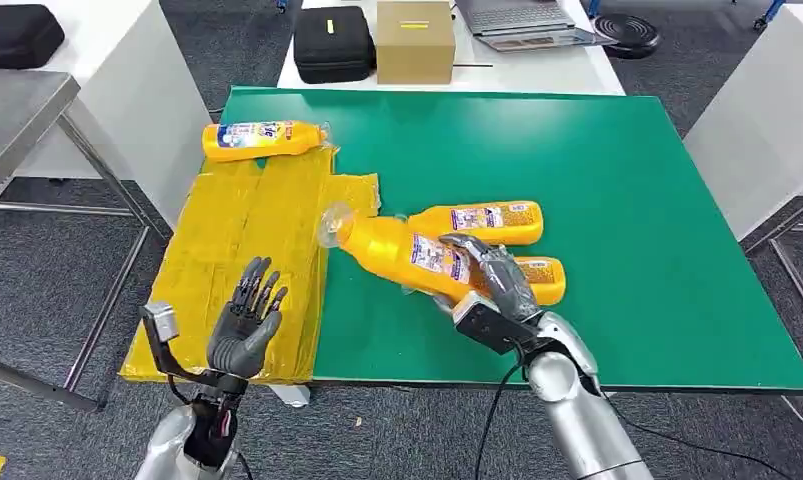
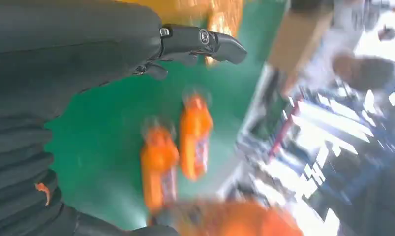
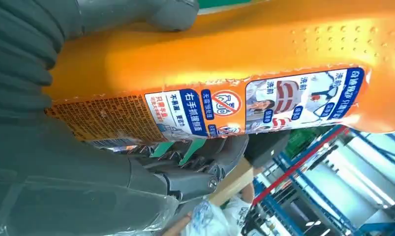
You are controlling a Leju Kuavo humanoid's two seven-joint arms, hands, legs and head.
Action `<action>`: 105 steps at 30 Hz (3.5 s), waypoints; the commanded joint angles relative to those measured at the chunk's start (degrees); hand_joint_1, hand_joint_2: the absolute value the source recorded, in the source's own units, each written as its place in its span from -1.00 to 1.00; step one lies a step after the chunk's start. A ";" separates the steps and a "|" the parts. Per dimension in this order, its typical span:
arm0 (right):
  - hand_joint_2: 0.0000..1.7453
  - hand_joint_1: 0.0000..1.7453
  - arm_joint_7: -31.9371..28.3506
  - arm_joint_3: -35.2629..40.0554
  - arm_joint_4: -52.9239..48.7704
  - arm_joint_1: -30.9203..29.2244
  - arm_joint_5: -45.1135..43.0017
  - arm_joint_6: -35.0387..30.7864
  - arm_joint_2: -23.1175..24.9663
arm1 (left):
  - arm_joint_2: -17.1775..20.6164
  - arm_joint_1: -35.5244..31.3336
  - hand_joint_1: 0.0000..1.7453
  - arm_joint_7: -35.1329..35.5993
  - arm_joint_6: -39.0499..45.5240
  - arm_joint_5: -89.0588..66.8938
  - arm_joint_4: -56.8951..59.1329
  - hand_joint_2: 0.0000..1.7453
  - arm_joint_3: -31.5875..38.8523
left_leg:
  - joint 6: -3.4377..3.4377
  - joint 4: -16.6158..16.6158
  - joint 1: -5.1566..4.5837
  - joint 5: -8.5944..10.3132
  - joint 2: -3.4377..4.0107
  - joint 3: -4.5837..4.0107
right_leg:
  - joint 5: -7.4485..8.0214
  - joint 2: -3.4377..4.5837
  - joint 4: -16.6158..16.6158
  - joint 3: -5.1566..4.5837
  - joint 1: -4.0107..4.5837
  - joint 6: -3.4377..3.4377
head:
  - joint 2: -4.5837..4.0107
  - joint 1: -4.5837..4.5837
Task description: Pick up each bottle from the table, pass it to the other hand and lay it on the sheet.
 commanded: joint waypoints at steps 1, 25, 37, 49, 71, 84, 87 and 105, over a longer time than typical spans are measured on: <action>1.00 1.00 -2.53 1.54 12.95 -4.56 1.30 -2.17 3.98 | 2.43 -0.76 -1.00 3.25 -4.37 6.30 -0.92 1.00 -2.51 | -0.11 -0.01 0.08 -0.10 0.20 0.22 | -0.03 0.17 -0.04 0.19 0.09 -0.11 | 0.00 -0.02; 1.00 1.00 -6.85 5.55 19.44 -4.31 -4.19 -1.91 8.67 | 1.68 -6.92 -1.00 0.83 2.38 -1.55 5.40 1.00 -5.92 | -0.13 -0.01 0.09 -0.09 0.07 0.27 | -0.08 0.02 -0.03 0.25 0.10 -0.12 | 0.00 -0.04; 1.00 1.00 -6.13 7.65 20.36 -3.60 -6.32 -0.29 9.93 | 0.71 -9.08 -1.00 -1.72 5.67 -6.32 8.51 1.00 -6.67 | -0.10 -0.04 0.06 -0.04 0.01 0.19 | -0.06 -0.04 -0.05 0.18 0.06 -0.09 | 0.00 -0.02; 1.00 1.00 -4.87 7.00 23.61 -3.79 -5.95 -0.16 8.94 | 2.53 -6.71 -1.00 1.19 -1.88 4.17 6.32 1.00 -4.57 | -0.16 0.00 0.13 -0.18 0.16 0.40 | -0.13 0.10 -0.07 0.39 0.14 -0.14 | 0.00 0.00; 1.00 1.00 -3.47 4.08 23.33 -3.13 -3.07 0.65 9.50 | 1.76 -8.62 -1.00 0.43 0.60 -2.02 8.28 1.00 -5.78 | -0.12 0.00 0.08 -0.07 0.00 0.18 | -0.08 -0.05 -0.02 0.18 0.08 -0.10 | 0.00 0.00; 1.00 1.00 -4.16 9.52 29.32 -6.10 -1.72 2.16 11.53 | 1.08 -9.74 -1.00 -0.85 1.25 -3.33 10.30 1.00 -6.81 | -0.17 0.02 0.13 -0.18 0.10 0.43 | -0.17 0.02 -0.03 0.42 0.14 -0.15 | 0.00 0.00; 1.00 1.00 -4.06 10.07 30.07 -6.37 -1.47 1.75 11.44 | 1.16 -9.74 -1.00 -0.78 1.25 -3.11 10.40 1.00 -6.67 | -0.10 -0.01 0.06 -0.04 0.03 0.14 | -0.05 -0.01 -0.03 0.13 0.06 -0.08 | 0.00 0.00; 1.00 1.00 -2.46 11.79 30.37 -6.78 -0.99 0.53 11.15 | 1.54 -8.23 1.00 -1.47 2.12 -3.10 8.12 1.00 -6.42 | -0.17 0.04 0.14 -0.20 0.10 0.39 | -0.17 0.03 -0.02 0.40 0.15 -0.15 | 0.00 -0.02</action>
